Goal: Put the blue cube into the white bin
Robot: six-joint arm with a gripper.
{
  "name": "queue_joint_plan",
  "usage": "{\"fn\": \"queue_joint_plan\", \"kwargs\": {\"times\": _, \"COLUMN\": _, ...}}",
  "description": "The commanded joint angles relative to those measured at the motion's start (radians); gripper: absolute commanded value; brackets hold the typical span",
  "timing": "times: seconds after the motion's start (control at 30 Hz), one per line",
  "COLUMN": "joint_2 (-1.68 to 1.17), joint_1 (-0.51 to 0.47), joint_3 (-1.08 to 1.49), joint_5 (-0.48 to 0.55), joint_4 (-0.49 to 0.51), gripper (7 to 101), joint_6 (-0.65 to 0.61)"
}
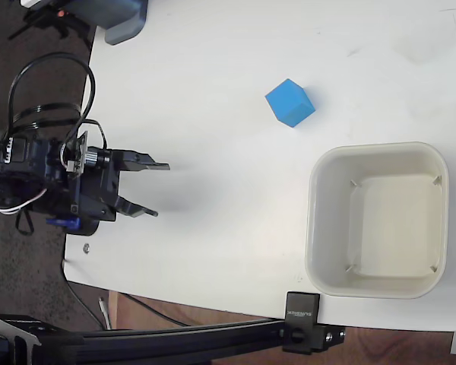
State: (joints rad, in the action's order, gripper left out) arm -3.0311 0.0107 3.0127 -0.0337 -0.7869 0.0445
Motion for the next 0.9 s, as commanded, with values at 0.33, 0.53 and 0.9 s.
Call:
{"fn": "queue_joint_plan", "kwargs": {"times": 0.33, "joint_2": 0.440, "joint_1": 0.176, "joint_3": -0.457, "joint_5": -0.227, "joint_4": 0.103, "gripper": 100.3, "joint_6": 0.167}}
{"fn": "queue_joint_plan", "kwargs": {"times": 0.53, "joint_2": 0.847, "joint_1": 0.267, "joint_3": -0.764, "joint_5": -0.388, "joint_4": 0.181, "gripper": 100.3, "joint_6": 0.400}}
{"fn": "queue_joint_plan", "kwargs": {"times": 0.9, "joint_2": 1.335, "joint_1": 0.420, "joint_3": -1.167, "joint_5": -0.759, "joint_4": 0.143, "gripper": 100.3, "joint_6": 0.834}}
